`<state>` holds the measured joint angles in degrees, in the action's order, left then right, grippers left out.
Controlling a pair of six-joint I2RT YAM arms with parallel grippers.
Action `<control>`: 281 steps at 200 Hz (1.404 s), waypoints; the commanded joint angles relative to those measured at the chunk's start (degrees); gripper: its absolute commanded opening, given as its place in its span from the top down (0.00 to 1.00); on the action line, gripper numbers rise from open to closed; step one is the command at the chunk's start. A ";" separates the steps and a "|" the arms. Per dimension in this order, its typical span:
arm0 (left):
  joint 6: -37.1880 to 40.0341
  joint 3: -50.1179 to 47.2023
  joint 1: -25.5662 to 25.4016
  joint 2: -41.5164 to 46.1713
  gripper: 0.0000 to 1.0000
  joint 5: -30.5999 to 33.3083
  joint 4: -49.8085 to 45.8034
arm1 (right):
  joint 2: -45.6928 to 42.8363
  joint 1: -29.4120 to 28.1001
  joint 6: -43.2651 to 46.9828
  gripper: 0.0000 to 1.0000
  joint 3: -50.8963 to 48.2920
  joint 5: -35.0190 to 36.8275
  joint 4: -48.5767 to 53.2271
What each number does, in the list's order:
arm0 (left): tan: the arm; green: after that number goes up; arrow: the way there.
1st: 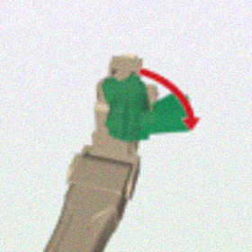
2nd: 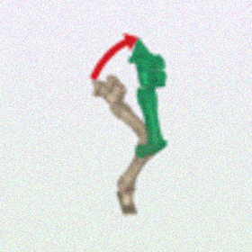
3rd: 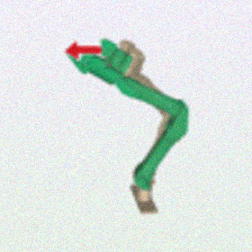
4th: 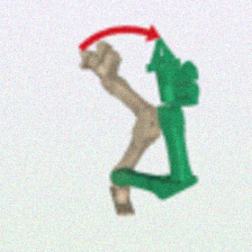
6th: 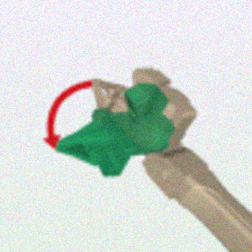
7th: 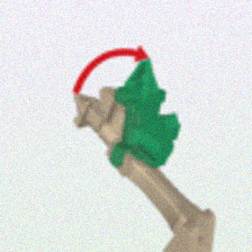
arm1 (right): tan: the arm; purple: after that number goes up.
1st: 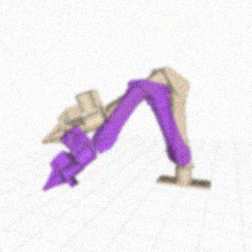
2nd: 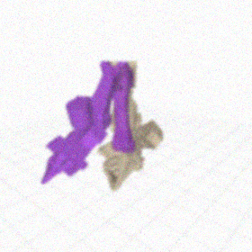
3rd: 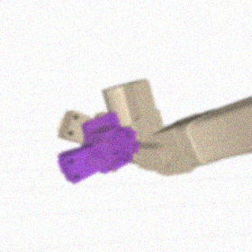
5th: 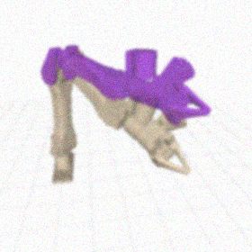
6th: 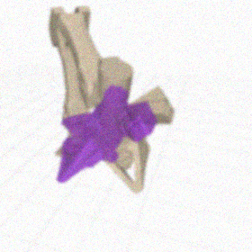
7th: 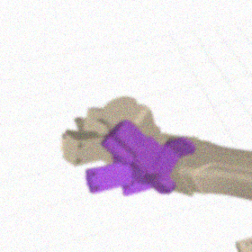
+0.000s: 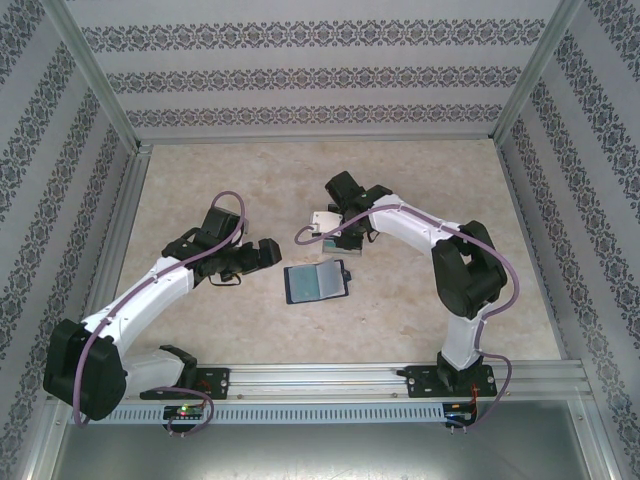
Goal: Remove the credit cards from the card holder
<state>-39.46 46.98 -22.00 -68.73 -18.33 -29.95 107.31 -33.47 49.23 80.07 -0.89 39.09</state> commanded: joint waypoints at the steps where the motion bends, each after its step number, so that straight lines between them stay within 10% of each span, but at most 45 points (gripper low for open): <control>1: -0.57 -0.63 0.66 1.44 0.01 0.21 -1.43 | 0.86 0.43 -1.27 0.86 -0.40 -0.64 0.04; 189: -0.97 -1.58 0.89 1.92 0.00 -0.49 -0.05 | -0.50 1.14 -4.23 0.79 -0.80 5.70 -3.35; 281: -2.43 -1.71 0.90 -0.74 0.07 -6.19 4.78 | -13.99 0.68 -25.85 0.77 -4.45 -6.15 -5.85</control>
<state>-40.56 45.87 -21.98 -68.10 -20.80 -29.12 98.28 -31.88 34.74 78.56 -0.67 35.22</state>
